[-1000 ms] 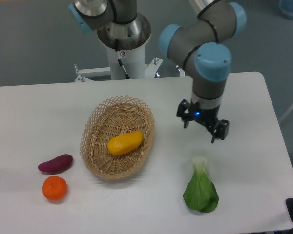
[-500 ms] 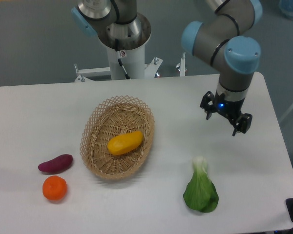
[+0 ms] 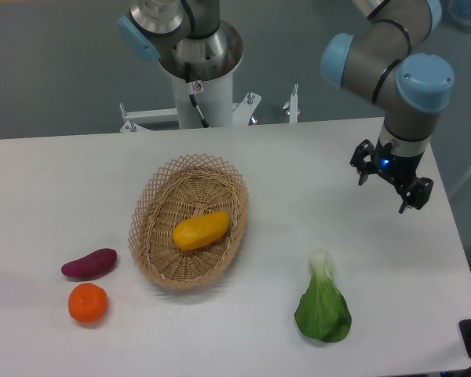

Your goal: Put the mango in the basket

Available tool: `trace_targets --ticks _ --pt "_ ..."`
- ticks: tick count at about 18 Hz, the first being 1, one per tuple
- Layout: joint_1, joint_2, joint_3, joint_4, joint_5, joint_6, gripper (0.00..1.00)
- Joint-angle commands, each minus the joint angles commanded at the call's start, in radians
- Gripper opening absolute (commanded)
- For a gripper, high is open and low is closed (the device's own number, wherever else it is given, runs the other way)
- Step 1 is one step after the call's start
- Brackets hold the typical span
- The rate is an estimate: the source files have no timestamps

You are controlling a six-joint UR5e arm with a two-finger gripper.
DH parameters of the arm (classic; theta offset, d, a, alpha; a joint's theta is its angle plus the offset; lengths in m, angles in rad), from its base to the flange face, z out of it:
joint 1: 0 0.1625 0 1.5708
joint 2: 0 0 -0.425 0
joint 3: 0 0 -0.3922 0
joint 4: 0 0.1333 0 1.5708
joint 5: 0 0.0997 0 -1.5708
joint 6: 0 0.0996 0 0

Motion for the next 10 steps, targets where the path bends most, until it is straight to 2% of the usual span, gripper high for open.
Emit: trace_targets --ticks 10 --pt "-0.002 -0.005 -0.008 0.005 -0.002 -0.008 1.00"
